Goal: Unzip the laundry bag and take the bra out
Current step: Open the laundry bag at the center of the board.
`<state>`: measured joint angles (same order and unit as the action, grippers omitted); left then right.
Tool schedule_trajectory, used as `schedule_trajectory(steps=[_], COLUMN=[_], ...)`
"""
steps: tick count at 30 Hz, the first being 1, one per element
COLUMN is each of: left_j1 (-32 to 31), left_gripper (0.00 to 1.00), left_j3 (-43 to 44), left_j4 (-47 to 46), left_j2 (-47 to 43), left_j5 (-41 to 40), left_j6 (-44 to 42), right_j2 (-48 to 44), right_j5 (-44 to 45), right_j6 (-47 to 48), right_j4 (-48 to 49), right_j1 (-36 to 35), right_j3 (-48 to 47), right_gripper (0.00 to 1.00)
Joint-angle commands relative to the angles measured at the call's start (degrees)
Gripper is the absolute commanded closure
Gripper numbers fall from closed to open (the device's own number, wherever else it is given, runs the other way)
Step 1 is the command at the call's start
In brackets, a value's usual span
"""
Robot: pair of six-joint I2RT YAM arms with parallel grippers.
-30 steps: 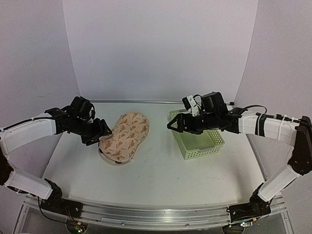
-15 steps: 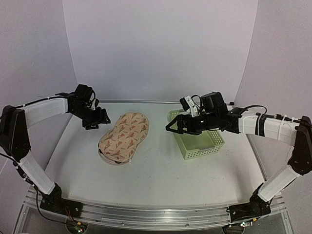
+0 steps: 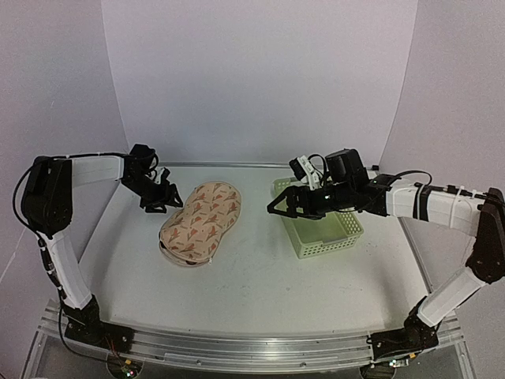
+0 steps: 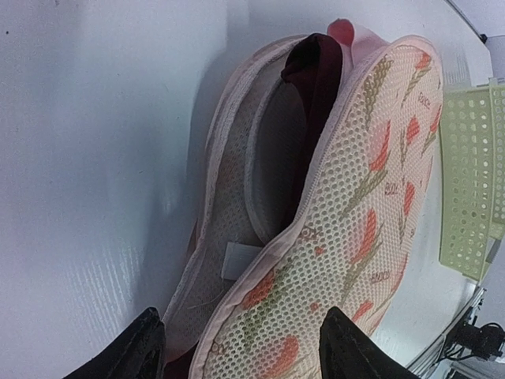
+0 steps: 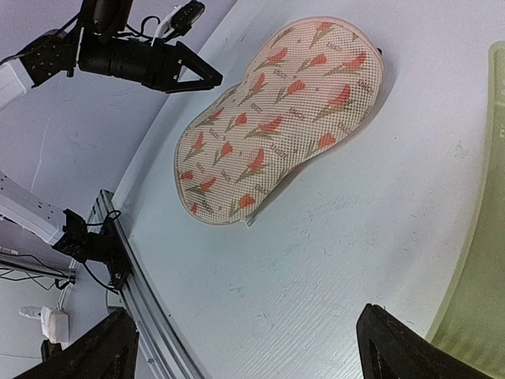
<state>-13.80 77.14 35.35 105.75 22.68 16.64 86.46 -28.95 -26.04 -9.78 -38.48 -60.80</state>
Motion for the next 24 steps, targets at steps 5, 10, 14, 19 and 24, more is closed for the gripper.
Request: schedule_trajectory(steps=[5, 10, 14, 19, 24], left_j1=[0.44, 1.02, 1.06, 1.15, 1.10], left_gripper=[0.38, 0.45, 0.56, 0.67, 0.83], left_j3=[2.01, 1.58, 1.52, 0.79, -0.76], left_j4=[-2.89, -3.68, -3.93, -4.28, -5.00], left_j2=[3.39, 4.58, 4.32, 3.42, 2.13], left_j5=[6.05, 7.56, 8.33, 8.78, 9.91], left_j6=[-3.32, -3.46, -3.55, -2.96, -2.33], right_j2=[-1.64, -1.46, -1.14, -0.55, 0.15], right_j5=[-1.62, -1.81, -2.11, -2.68, -3.21], right_j6=[-0.69, -0.90, -1.01, -1.09, -0.96], right_j4=[2.22, 2.22, 2.22, 2.22, 2.22], right_j1=[0.25, 0.25, 0.25, 0.24, 0.25], right_j3=[-1.17, -1.47, -1.52, -1.78, -2.30], right_gripper=[0.02, 0.02, 0.02, 0.02, 0.02])
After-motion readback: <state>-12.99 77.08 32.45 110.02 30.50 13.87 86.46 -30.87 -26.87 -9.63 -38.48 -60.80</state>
